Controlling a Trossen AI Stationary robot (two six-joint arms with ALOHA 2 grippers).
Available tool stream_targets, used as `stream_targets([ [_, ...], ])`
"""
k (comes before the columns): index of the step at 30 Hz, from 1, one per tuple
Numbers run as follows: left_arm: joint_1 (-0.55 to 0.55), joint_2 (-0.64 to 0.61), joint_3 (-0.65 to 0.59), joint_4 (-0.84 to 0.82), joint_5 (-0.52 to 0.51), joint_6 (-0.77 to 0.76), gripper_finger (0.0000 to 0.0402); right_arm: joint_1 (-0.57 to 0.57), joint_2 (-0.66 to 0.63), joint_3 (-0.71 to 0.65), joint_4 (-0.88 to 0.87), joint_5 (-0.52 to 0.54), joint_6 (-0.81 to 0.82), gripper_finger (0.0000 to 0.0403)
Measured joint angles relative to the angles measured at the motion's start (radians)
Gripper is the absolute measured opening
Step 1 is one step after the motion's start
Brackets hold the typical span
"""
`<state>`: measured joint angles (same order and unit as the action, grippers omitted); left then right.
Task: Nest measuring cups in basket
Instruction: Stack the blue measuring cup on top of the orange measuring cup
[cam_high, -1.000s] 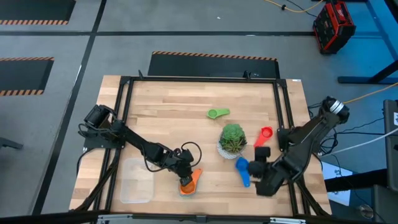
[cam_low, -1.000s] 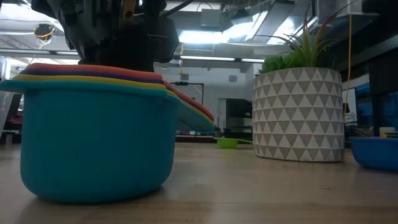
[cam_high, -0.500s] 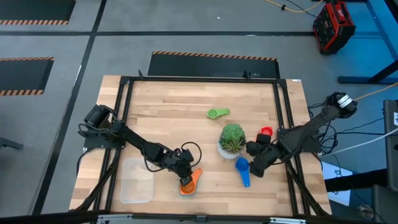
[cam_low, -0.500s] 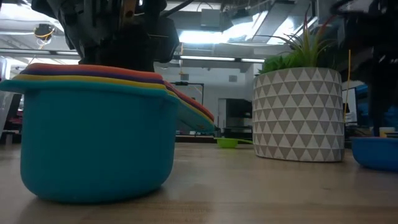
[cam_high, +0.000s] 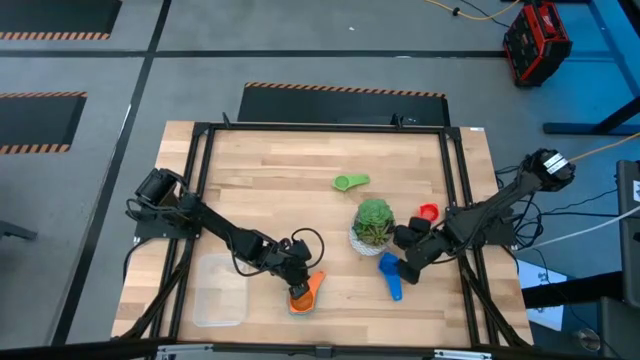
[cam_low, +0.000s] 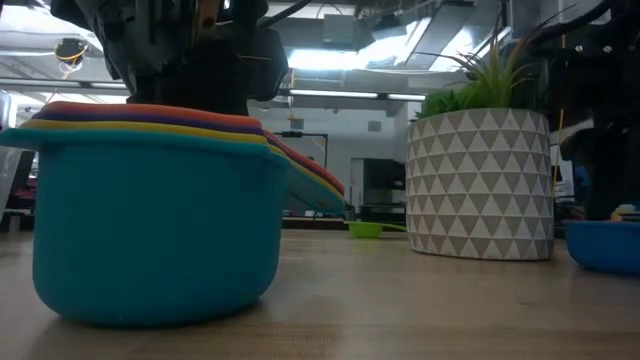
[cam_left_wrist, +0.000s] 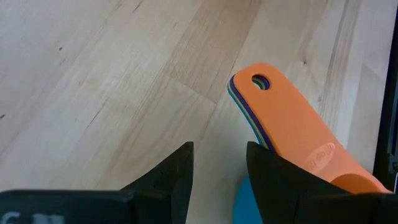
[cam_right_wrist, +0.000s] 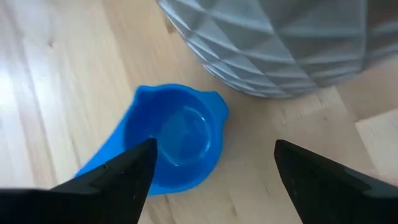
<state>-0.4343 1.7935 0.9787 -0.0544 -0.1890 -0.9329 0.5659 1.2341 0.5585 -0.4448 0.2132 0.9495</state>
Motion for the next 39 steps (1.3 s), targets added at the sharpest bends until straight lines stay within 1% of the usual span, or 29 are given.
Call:
stream_targets([
  [4, 0.0, 0.0, 0.0, 0.0, 0.0, 0.0, 0.0141, 0.0, 0.0, -0.03, 0.007, -0.001, 0.042, 0.0328],
  [11, 0.0, 0.0, 0.0, 0.0, 0.0, 0.0, 0.0141, 0.0, 0.0, -0.073, 0.035, -0.005, 0.068, 0.0328],
  [15, 0.0, 0.0, 0.0, 0.0, 0.0, 0.0, 0.0141, 0.0, 0.0, -0.08, 0.04, -0.005, 0.067, 0.031],
  [18, 0.0, 0.0, 0.0, 0.0, 0.0, 0.0, 0.0141, 0.0, 0.0, -0.08, 0.043, -0.005, 0.067, 0.0279],
  [23, 0.0, 0.0, 0.0, 0.0, 0.0, 0.0, 0.0141, 0.0, 0.0, -0.08, 0.046, -0.01, 0.067, 0.0206],
  [29, 0.0, 0.0, 0.0, 0.0, 0.0, 0.0, 0.0141, 0.0, 0.001, -0.08, 0.055, -0.081, 0.067, 0.0124],
  [33, 0.0, 0.0, 0.0, 0.0, 0.0, 0.0, 0.0141, 0.0, 0.001, -0.08, 0.089, -0.085, 0.066, 0.0084],
  [39, 0.0, 0.0, 0.0, 0.001, 0.0, 0.0, 0.0141, 0.0, 0.001, -0.08, 0.14, -0.086, 0.063, 0.0036],
])
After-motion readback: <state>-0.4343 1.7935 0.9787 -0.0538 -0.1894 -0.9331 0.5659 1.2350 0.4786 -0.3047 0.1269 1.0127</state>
